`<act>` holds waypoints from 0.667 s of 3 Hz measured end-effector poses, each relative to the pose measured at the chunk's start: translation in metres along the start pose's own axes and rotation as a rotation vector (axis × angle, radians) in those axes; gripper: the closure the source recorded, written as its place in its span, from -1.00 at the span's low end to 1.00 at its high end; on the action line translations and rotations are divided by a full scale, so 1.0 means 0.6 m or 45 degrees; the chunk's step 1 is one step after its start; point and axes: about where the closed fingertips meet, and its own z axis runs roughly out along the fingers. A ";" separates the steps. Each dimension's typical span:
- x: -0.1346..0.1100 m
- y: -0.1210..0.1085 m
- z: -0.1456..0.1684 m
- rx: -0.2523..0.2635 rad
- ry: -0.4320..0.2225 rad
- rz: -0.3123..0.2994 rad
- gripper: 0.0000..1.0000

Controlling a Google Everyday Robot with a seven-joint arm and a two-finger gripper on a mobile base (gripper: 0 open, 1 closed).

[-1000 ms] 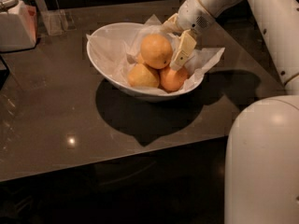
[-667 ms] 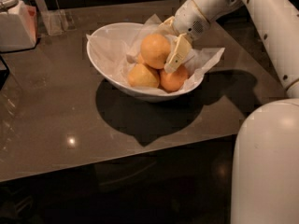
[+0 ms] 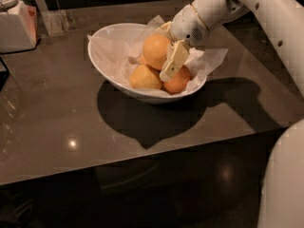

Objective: Pick orange from white bowl

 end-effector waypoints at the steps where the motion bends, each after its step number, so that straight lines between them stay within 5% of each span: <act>1: -0.012 0.022 0.001 0.013 -0.022 -0.014 -1.00; 2: -0.018 0.033 0.003 0.019 -0.037 -0.045 -0.62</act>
Offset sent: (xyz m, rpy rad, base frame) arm -0.0299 0.0043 0.0106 0.0445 -0.0613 0.0246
